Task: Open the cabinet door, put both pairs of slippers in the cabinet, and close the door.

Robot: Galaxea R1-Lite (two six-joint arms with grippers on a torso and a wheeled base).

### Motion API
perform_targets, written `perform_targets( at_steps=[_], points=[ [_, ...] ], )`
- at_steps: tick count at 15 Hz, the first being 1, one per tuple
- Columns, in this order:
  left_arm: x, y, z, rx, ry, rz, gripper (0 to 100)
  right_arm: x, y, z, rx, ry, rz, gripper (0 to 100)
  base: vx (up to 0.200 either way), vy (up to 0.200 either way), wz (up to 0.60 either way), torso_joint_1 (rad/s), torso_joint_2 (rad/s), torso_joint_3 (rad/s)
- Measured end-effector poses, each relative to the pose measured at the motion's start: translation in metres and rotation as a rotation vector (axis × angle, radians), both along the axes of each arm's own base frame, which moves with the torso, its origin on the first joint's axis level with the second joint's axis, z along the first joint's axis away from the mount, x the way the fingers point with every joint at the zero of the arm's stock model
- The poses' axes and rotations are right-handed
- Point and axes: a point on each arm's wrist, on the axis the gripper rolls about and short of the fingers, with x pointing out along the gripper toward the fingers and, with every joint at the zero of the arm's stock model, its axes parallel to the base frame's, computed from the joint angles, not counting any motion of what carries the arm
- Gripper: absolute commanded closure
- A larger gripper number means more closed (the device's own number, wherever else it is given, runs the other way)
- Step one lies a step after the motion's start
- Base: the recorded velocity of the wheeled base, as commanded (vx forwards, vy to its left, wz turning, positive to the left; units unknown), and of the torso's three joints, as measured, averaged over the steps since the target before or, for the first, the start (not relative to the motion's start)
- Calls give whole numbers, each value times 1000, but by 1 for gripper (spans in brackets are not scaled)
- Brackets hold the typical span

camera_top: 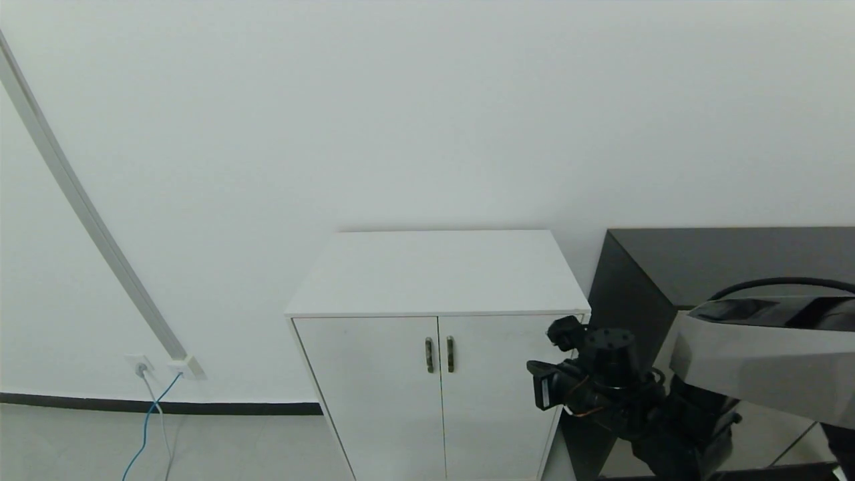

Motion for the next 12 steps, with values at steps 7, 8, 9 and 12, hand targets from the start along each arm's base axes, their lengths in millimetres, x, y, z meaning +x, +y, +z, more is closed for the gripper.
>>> perform_targets(
  at_steps=[7, 8, 9, 12],
  points=[
    [0, 0, 0, 1, 0, 0, 100, -69, -85, 52, 8, -17, -151, 100, 0, 0, 0, 0, 0, 0],
    [0, 0, 0, 1, 0, 0, 100, -80, -98, 59, 8, -25, -181, 100, 0, 0, 0, 0, 0, 0],
    [0, 0, 0, -1, 0, 1, 100, -89, -108, 64, 5, -33, -207, 100, 0, 0, 0, 0, 0, 0],
    [0, 0, 0, -5, 0, 21, 100, -116, -142, 79, 4, -60, -316, 100, 0, 0, 0, 0, 0, 0]
  ],
)
